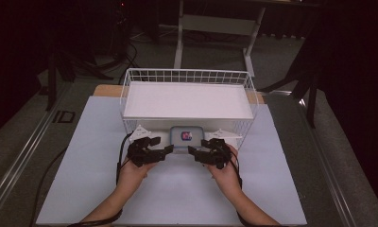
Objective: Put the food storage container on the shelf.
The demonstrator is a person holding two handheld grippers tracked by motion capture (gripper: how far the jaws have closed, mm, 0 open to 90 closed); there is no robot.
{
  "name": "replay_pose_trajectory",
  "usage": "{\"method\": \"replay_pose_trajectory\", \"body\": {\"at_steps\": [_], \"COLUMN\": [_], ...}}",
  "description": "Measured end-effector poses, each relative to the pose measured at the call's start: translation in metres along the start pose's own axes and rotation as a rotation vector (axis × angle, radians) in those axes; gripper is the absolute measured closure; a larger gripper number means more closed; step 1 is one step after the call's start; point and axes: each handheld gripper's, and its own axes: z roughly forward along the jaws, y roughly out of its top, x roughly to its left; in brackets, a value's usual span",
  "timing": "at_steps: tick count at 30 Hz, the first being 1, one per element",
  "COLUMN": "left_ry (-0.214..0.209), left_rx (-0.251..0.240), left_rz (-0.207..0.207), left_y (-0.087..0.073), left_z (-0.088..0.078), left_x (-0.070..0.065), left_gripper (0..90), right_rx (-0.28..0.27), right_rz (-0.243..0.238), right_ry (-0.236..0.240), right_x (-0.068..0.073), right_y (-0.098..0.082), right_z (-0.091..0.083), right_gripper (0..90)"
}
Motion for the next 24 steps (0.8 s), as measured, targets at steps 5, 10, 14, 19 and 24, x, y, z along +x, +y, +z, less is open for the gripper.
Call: {"method": "replay_pose_trajectory", "body": {"at_steps": [5, 10, 14, 19, 24], "left_ry": [-0.029, -0.050, -0.101, -0.111, -0.079], "left_rx": [0.005, -0.006, -0.007, 0.017, 0.012], "left_rz": [0.050, 0.036, 0.032, 0.022, 0.021], "left_y": [-0.012, -0.022, -0.027, -0.031, -0.040], "left_z": [-0.013, -0.023, -0.023, -0.022, -0.023], "left_x": [-0.007, -0.008, -0.008, -0.008, -0.004], "left_gripper": [32.0, 24.4, 15.1, 1.4, 1.4], "right_rx": [0.015, 0.032, 0.047, 0.063, 0.110], "right_rz": [0.005, 0.012, -0.011, -0.021, -0.011], "right_ry": [0.010, 0.005, -0.002, -0.026, -0.056], "right_x": [0.004, 0.009, 0.013, 0.016, 0.013], "right_y": [-0.009, -0.018, -0.023, -0.028, -0.028], "right_z": [0.002, 0.005, 0.008, 0.011, 0.016], "right_gripper": [38.0, 40.6, 43.4, 54.6, 83.8]}}
